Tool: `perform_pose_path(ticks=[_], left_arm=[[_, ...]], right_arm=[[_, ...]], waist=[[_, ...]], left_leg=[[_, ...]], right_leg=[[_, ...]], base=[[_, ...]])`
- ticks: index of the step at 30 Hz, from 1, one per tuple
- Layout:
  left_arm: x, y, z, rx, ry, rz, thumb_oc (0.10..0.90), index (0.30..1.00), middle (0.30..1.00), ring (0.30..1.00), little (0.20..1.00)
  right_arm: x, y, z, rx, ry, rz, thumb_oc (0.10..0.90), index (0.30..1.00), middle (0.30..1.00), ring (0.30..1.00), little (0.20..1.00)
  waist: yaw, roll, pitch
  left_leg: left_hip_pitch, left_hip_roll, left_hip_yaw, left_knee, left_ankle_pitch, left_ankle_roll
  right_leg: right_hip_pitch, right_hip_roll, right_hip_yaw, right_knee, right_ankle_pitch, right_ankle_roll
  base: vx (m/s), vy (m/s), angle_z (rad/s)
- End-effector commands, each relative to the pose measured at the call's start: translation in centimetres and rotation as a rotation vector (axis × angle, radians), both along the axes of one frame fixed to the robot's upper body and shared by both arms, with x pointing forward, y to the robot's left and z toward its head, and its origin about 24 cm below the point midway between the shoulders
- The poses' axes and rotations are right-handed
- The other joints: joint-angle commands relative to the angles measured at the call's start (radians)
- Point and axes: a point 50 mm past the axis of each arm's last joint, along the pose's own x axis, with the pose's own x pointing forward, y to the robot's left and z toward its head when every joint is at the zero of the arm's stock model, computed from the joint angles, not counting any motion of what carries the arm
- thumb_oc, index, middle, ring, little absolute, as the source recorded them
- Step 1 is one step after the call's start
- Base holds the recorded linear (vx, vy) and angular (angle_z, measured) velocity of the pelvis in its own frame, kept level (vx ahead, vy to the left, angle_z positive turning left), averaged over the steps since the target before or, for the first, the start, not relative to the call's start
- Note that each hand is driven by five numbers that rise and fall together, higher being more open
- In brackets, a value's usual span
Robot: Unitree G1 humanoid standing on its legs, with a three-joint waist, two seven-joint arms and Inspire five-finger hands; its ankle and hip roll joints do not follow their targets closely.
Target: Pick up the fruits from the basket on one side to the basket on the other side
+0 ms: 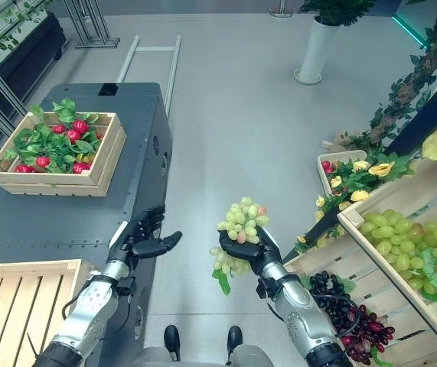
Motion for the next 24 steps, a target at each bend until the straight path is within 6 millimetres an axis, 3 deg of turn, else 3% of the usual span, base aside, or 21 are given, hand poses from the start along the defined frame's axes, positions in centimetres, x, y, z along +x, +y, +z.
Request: perform_pose_path(ticks=[1,4,6,8,9,11,15,24], left_arm=[[1.2,0.9,3.7,-0.065,-0.235,0.13,0.8,0.9,0.9,0.9,0.9],[1.2,0.9,3.7,-0.054,-0.242,0.141,0.8,0.9,0.9,0.9,0.9],[1.4,1.0,4.0,-0.045,-0.255,0.141,0.8,0.9,0.9,0.9,0.9],[2.1,0.6,4.4,-0.024,-0.258,0.112,0.8,0.9,0.9,0.9,0.9],[2.8,0.1,4.7,-0.025,-0.261,0.084,0.8,0.9,0.9,0.9,0.9],[3.7,-0.3,5.2,-0.008,-0.273,0.075,0.8,0.9,0.9,0.9,0.9],[2.5,0.7,4.4,-0.023,-0.251,0.114,0.8,0.9,0.9,0.9,0.9],[2.0,0.8,3.9,-0.005,-0.236,0.096,0.8,0.9,0.9,0.9,0.9]], right_arm=[[2.1,2.1,6.4,0.147,-0.335,0.178,0.4,0.3,0.3,0.3,0.3],[2.1,2.1,6.5,0.131,-0.339,0.232,0.4,0.3,0.3,0.3,0.3],[2.2,2.4,7.1,0.124,-0.363,0.275,0.4,0.3,0.3,0.3,0.3],[2.3,2.7,7.6,0.128,-0.376,0.273,0.4,0.3,0.3,0.3,0.3],[2.6,2.5,8.1,0.122,-0.389,0.241,0.4,0.3,0.3,0.3,0.3],[3.1,2.3,8.4,0.162,-0.379,0.21,0.4,0.3,0.3,0.3,0.3],[1.6,2.3,6.9,0.164,-0.336,0.238,0.4,0.3,0.3,0.3,0.3],[0.8,1.8,5.9,0.151,-0.29,0.189,0.4,0.3,0.3,0.3,0.3]], waist=[[0.02,-0.102,-0.084],[0.016,-0.103,-0.088],[0.017,-0.084,-0.097],[0.01,-0.055,-0.101],[0.004,-0.051,-0.102],[-0.01,-0.051,-0.093],[-0.036,-0.03,-0.106],[-0.052,-0.045,-0.111]], left_leg=[[-0.16,-0.124,-0.064,0.392,-0.207,0.05],[-0.131,-0.133,-0.135,0.43,-0.234,0.076],[-0.069,-0.132,-0.25,0.229,-0.206,0.074],[-0.03,-0.14,-0.284,0.075,-0.162,0.071],[-0.038,-0.13,-0.286,0.059,-0.14,0.064],[-0.039,-0.152,-0.309,0.069,-0.144,0.075],[0.0,-0.147,-0.249,0.016,-0.149,0.1],[0.028,-0.158,-0.193,-0.009,-0.164,0.121]], right_leg=[[0.066,-0.038,-0.032,0.041,-0.07,-0.046],[0.031,-0.041,0.024,0.081,-0.065,-0.042],[0.002,-0.027,0.073,0.12,-0.087,-0.032],[-0.028,-0.027,0.059,0.176,-0.103,-0.011],[-0.043,-0.032,0.048,0.182,-0.116,-0.005],[-0.073,-0.05,0.066,0.175,-0.078,0.013],[-0.07,-0.047,0.11,0.122,-0.053,0.029],[-0.065,-0.057,0.149,0.037,0.025,0.063]], base=[[-0.07,0.106,-0.59],[-0.05,0.218,-0.47],[-0.06,0.322,-0.42],[-0.12,0.323,-0.7],[-0.2,0.286,-0.73],[-0.15,0.282,-0.51],[-0.01,0.185,-0.3],[-0.04,0.091,-0.19]])
